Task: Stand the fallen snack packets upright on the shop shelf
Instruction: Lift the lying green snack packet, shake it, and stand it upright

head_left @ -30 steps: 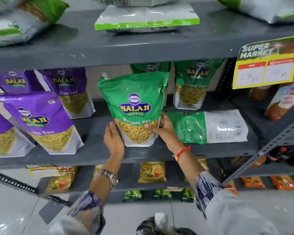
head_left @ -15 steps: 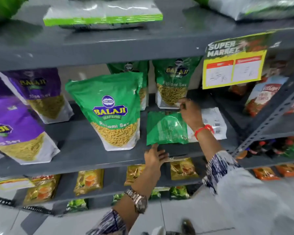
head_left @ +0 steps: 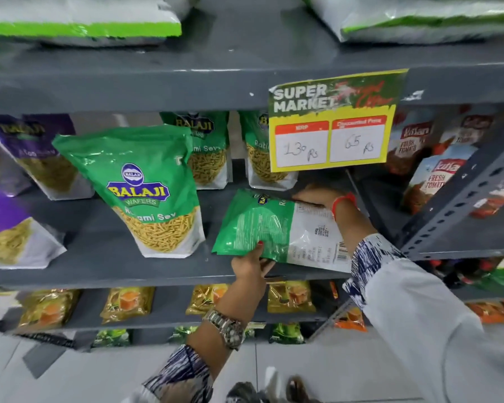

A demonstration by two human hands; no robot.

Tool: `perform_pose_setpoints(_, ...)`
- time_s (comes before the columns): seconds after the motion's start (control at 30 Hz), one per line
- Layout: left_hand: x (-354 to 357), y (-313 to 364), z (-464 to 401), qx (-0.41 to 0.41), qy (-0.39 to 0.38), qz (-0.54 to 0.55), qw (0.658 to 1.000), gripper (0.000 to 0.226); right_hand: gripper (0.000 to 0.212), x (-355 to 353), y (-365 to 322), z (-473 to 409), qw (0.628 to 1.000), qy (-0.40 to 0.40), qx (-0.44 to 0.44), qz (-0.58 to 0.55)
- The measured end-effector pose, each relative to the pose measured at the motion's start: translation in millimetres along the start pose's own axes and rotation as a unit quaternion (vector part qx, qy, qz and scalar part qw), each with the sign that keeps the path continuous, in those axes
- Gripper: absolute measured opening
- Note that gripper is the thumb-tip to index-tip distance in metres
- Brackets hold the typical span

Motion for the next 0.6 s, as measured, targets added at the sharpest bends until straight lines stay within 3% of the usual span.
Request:
perform_pose_setpoints(0.07,-5.4,-1.5,4.1,0.013,0.007,-0.006,1.000,0.045,0.046,-11.2,-58.0,41.4,0.998,0.008,-0.051,-0.018)
perform_pose_setpoints(0.13,-11.0,-2.9,10.3,0.028,0.004,-0.025,0.999,0.050,0.012,-11.4,-57.6,57.4,0.996,0.024,-0.044,-0.069)
perform_pose_setpoints(0.17,-14.4,-2.9,13.2,0.037,0.003,-0.031,0.999,0.044,0.010,-12.5,-54.1,64.5,0.994,0.042,-0.028,-0.093)
perform_pose_setpoints(0.27,-25.6,2.8,23.1,0.087,0.008,-0.052,0.995,0.024,0.014,-13.6,-53.9,87.0,0.977,0.099,-0.028,-0.186)
perform_pose_setpoints(0.4,-38.4,24.8,42.6,0.210,-0.017,-0.075,0.975,0.012,0.009,-10.7,-57.3,130.0,0.922,0.188,-0.053,-0.334)
perform_pose_setpoints(0.5,-45.5,44.5,54.6,0.279,-0.070,-0.091,0.953,0.024,0.003,1.9,-60.1,167.4,0.877,0.252,-0.077,-0.402)
perform_pose_setpoints(0.6,-45.6,60.4,69.0,0.344,-0.095,-0.159,0.920,0.031,0.021,20.6,-62.7,205.6,0.821,0.331,-0.093,-0.456)
Point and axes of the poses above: each hand's wrist, its own z-axis away from the middle knuckle, its own x-axis out of the palm, y = z × x, the point moved 7 cm from there along -z, towards the middle knuckle, and after that the axes turned 15 degrees about -x, right-handed, at the moved point
